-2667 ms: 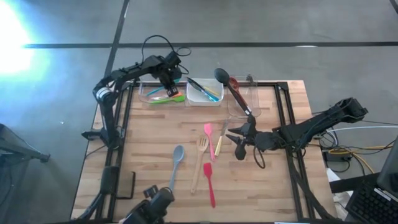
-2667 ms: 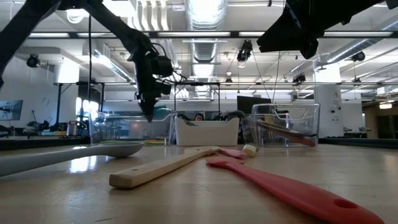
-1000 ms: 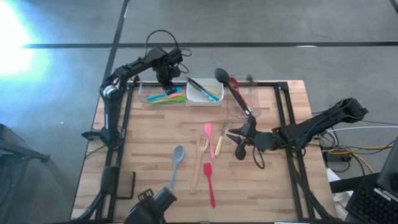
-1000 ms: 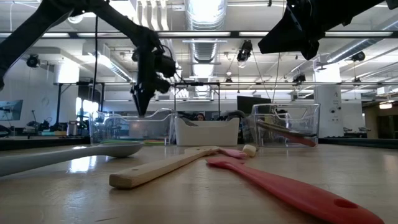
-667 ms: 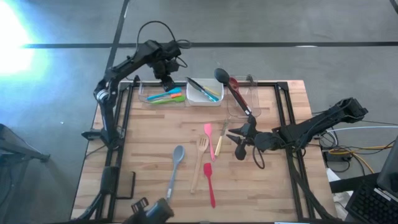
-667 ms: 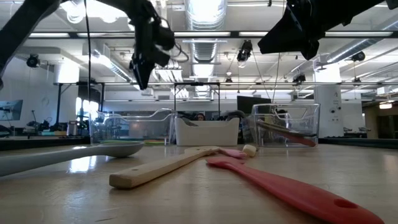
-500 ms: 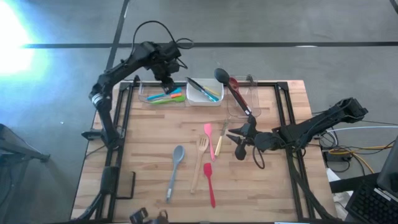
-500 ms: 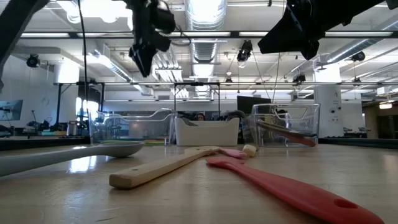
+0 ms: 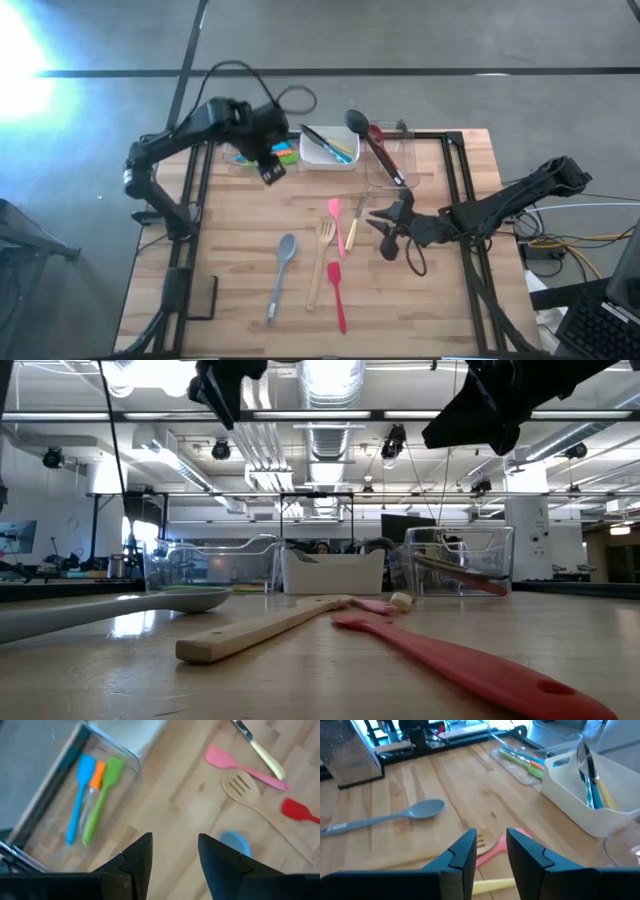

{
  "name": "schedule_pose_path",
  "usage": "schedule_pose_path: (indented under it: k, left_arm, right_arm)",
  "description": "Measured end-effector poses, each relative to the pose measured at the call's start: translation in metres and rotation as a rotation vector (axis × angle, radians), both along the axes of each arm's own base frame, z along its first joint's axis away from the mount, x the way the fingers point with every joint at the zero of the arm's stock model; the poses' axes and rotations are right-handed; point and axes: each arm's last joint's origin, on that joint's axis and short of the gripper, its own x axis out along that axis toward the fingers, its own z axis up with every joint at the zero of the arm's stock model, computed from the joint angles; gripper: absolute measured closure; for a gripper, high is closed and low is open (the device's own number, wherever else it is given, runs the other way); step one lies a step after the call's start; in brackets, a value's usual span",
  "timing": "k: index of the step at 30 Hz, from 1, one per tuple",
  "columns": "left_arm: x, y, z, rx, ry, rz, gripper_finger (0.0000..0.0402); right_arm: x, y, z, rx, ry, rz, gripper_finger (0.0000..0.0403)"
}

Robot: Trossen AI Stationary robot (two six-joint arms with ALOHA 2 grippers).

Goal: Pick & Place Kitchen Items
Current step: Put the gray ladle into the right transparent bin

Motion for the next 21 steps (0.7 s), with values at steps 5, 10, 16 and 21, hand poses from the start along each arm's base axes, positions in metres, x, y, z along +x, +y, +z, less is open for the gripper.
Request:
schedule_pose_path:
  k: [5, 10, 16, 21]
  left_arm:
    - [0.000, -0.040, -0.018, 0.109, 0.018, 0.045, 0.0241]
    - [0.003, -0.076, -0.054, 0.122, 0.003, 0.074, 0.0241]
    - [0.008, -0.106, -0.113, 0.014, -0.018, 0.209, 0.0241]
    - [0.008, -0.119, -0.158, -0.168, -0.015, 0.283, 0.0241]
  right_arm:
    - [-0.004, 0.002, 0.002, 0.028, 0.033, -0.012, 0.0312]
    - [-0.004, 0.001, 0.002, 0.032, 0.030, -0.015, 0.0323]
    - [-0.004, 0.002, 0.003, 0.035, 0.024, -0.015, 0.0328]
    - [-0.004, 0.002, 0.003, 0.035, 0.023, -0.016, 0.0321]
